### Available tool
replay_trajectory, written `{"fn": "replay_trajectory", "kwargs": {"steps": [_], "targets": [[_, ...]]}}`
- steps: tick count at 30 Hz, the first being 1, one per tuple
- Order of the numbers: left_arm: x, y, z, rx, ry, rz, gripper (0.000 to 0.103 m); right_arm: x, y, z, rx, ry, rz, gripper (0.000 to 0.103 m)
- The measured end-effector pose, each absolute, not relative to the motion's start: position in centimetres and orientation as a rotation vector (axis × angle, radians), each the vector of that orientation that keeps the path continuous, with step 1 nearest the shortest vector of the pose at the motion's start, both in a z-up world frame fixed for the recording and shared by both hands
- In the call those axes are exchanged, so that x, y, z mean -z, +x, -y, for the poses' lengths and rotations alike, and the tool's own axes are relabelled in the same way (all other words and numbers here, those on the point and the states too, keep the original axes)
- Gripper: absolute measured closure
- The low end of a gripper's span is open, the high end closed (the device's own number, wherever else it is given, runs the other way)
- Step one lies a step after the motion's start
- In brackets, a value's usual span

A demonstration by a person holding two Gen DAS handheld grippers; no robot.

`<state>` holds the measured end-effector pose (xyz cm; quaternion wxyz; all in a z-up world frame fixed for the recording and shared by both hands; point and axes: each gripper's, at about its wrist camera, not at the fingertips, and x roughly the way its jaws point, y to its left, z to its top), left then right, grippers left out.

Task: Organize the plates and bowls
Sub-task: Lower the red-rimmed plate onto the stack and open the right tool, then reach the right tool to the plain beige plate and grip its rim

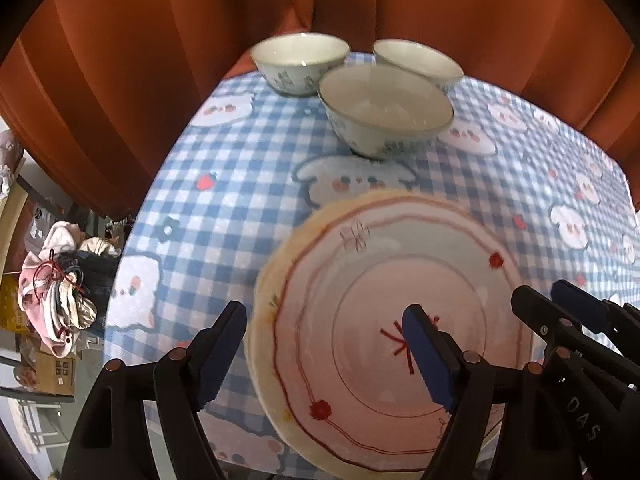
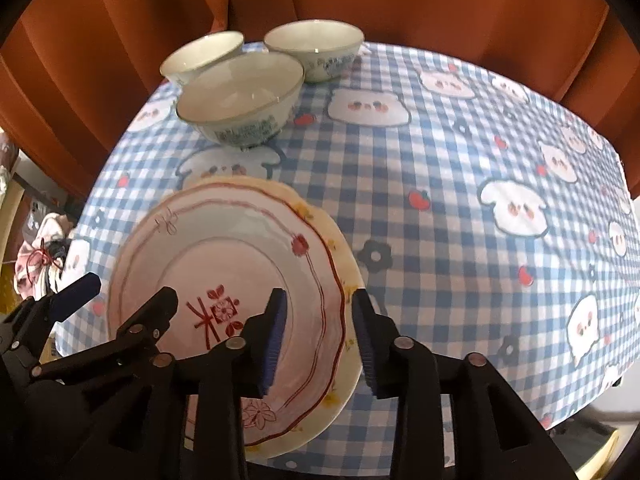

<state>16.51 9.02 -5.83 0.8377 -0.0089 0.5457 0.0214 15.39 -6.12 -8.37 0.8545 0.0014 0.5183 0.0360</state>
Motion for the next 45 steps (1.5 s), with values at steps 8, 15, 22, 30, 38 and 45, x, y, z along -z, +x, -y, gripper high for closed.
{"fn": "replay_trajectory", "kwargs": {"steps": [8, 15, 22, 30, 38, 45], "targets": [[2.8, 18.6, -10.1, -0.066, -0.014, -1.076, 0.012, 4.9, 16.9, 6.7, -0.073, 0.034, -1.007, 0.034], [1.4, 22.0, -10.0, -0.090, 0.010, -1.009, 0.011, 2.7, 19.7, 6.6, -0.084, 0.046, -0.932, 0.034], [0.8, 26.1, -10.2, -0.141, -0.006, -0.973, 0.011, 1.5, 24.5, 6.6, -0.108, 0.057, -0.905, 0.034], [3.2, 30.0, -10.8, -0.159, -0.029, -0.977, 0.013, 2.8, 29.7, 6.2, -0.149, 0.056, -0.917, 0.034], [5.9, 32.1, -10.2, -0.157, -0.042, -1.022, 0.030, 5.3, 32.5, 5.8, -0.153, 0.079, -0.934, 0.036], [8.2, 33.7, -9.2, -0.145, -0.039, -1.063, 0.060, 7.5, 34.8, 5.5, -0.172, 0.081, -0.977, 0.057]]}}
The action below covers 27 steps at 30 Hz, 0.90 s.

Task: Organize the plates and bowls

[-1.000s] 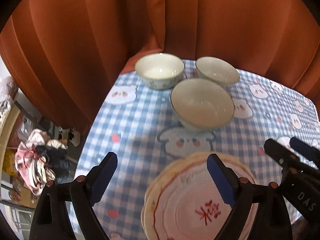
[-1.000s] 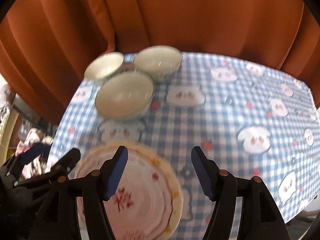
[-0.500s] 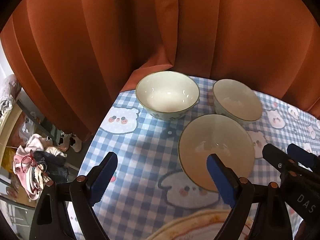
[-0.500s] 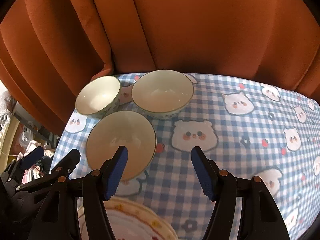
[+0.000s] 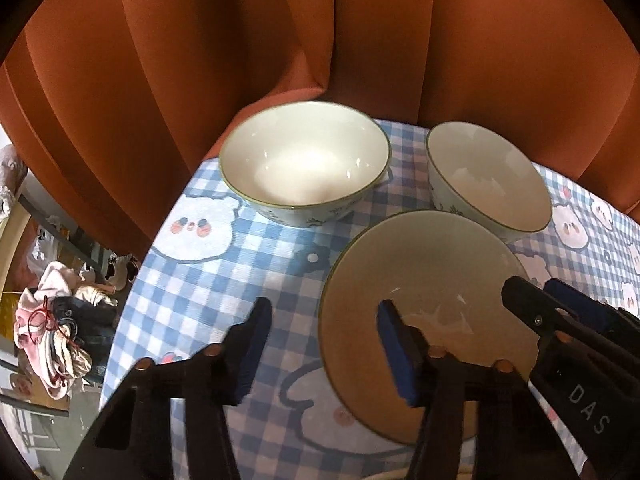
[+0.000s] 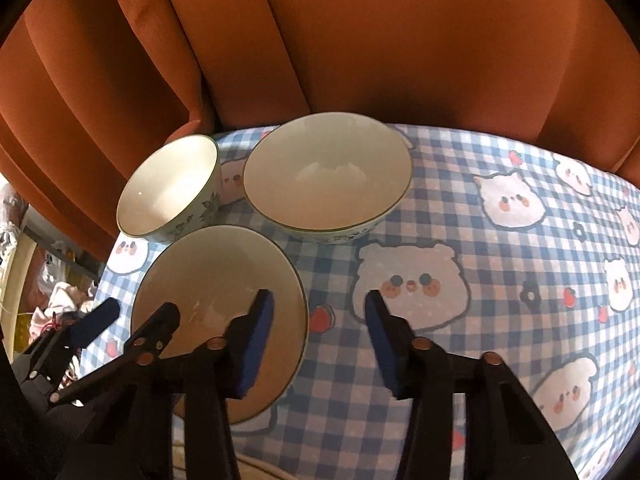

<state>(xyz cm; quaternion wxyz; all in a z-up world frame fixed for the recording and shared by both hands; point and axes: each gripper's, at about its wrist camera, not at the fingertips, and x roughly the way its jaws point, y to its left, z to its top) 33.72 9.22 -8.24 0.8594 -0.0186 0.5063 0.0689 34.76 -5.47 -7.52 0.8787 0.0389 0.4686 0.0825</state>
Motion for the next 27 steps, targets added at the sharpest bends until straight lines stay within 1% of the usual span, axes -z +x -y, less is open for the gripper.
{"fn": "replay_trajectory", "kwargs": {"steps": [1, 2, 3, 5, 8, 9, 10, 11, 20, 27], "targets": [[8.4, 33.8, -9.3, -0.148, -0.043, -1.067, 0.063, 7.7, 35.0, 5.4, -0.176, 0.082, -0.980, 0.062], [8.7, 34.0, -9.4, -0.154, -0.046, -1.073, 0.063, 7.9, 35.2, 5.4, -0.176, 0.085, -0.978, 0.068], [8.8, 34.1, -9.5, -0.159, -0.046, -1.074, 0.067, 8.1, 35.3, 5.3, -0.171, 0.085, -0.977, 0.070], [8.8, 34.3, -9.6, -0.159, -0.059, -1.075, 0.069, 8.4, 35.6, 5.2, -0.177, 0.089, -0.980, 0.079], [8.9, 34.4, -9.3, -0.141, -0.043, -1.073, 0.080, 8.8, 35.9, 4.7, -0.205, 0.089, -0.990, 0.088], [8.9, 34.4, -9.2, -0.132, -0.047, -1.073, 0.082, 9.0, 36.0, 4.4, -0.211, 0.085, -0.993, 0.089], [9.0, 34.5, -9.1, -0.126, -0.051, -1.075, 0.086, 9.0, 36.0, 4.3, -0.209, 0.081, -0.991, 0.089], [8.9, 34.4, -9.0, -0.123, -0.054, -1.076, 0.087, 9.0, 36.1, 4.3, -0.211, 0.081, -0.992, 0.089], [8.1, 33.9, -8.5, -0.120, -0.034, -1.076, 0.088, 9.0, 35.6, 4.4, -0.207, 0.107, -1.016, 0.089], [5.7, 32.5, -7.7, -0.096, -0.020, -1.038, 0.088, 7.0, 33.6, 5.3, -0.190, 0.115, -0.983, 0.089]]}}
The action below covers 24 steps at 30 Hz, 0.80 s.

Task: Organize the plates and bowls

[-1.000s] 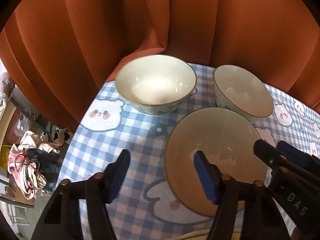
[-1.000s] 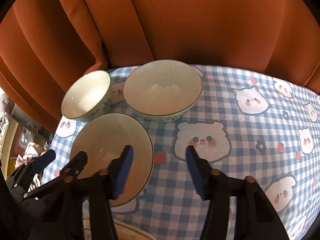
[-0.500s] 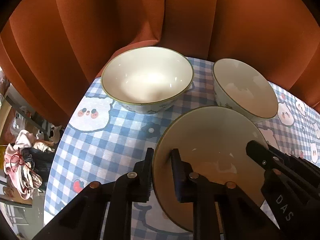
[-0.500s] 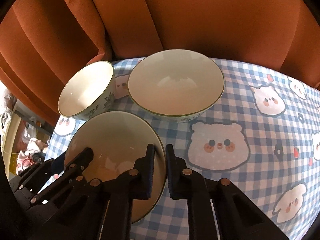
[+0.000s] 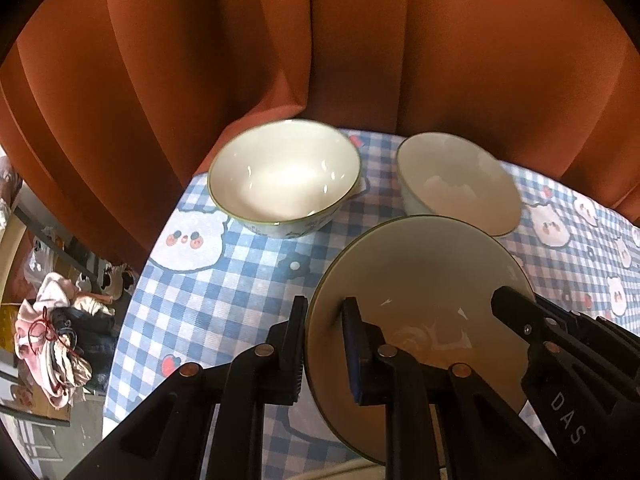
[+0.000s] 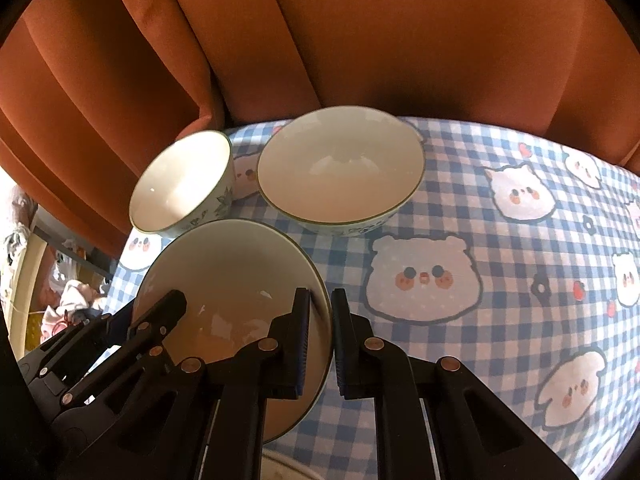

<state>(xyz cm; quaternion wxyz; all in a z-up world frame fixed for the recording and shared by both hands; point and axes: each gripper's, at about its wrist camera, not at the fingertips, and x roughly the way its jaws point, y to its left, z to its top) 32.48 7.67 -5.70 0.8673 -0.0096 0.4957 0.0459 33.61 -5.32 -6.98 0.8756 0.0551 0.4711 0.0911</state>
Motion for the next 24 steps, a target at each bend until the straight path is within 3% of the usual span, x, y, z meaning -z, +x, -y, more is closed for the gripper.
{"fn": "replay_trajectory", "kwargs": {"steps": [24], "targets": [[-0.4, 22.5, -0.6, 0.114, 0.044, -0.924, 0.088, 1.7, 19.4, 12.5, -0.004, 0.182, -0.873, 0.089]]}}
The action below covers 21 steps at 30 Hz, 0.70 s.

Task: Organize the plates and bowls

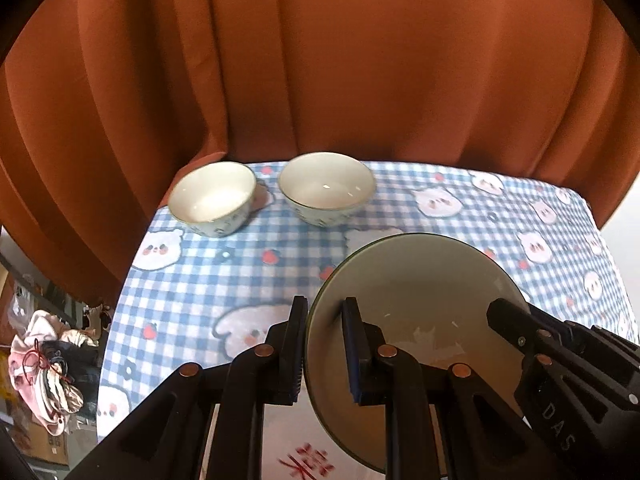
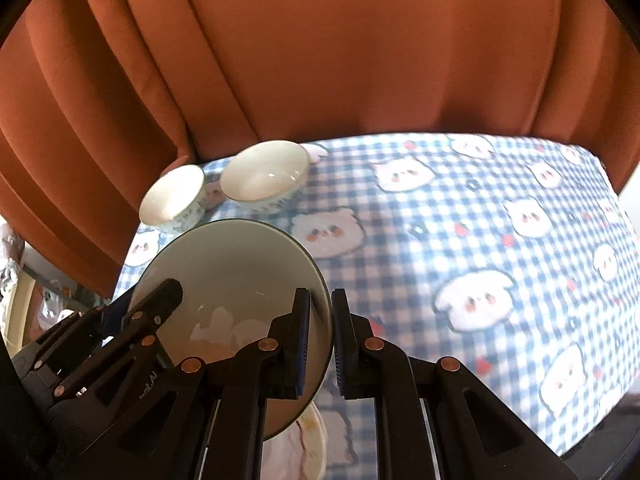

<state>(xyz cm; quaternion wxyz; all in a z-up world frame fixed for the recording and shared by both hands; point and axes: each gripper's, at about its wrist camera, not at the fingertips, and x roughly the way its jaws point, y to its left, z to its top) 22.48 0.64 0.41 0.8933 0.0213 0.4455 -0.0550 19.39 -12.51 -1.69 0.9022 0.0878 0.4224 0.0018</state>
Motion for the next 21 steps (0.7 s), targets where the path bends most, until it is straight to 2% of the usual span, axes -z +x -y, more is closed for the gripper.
{"fn": "replay_trajectory", "kwargs": {"steps": [21], "targets": [[3.8, 16.2, 8.1, 0.081, 0.072, -1.031, 0.087, 4.6, 13.4, 20.7, -0.021, 0.165, -0.933, 0.089]]}}
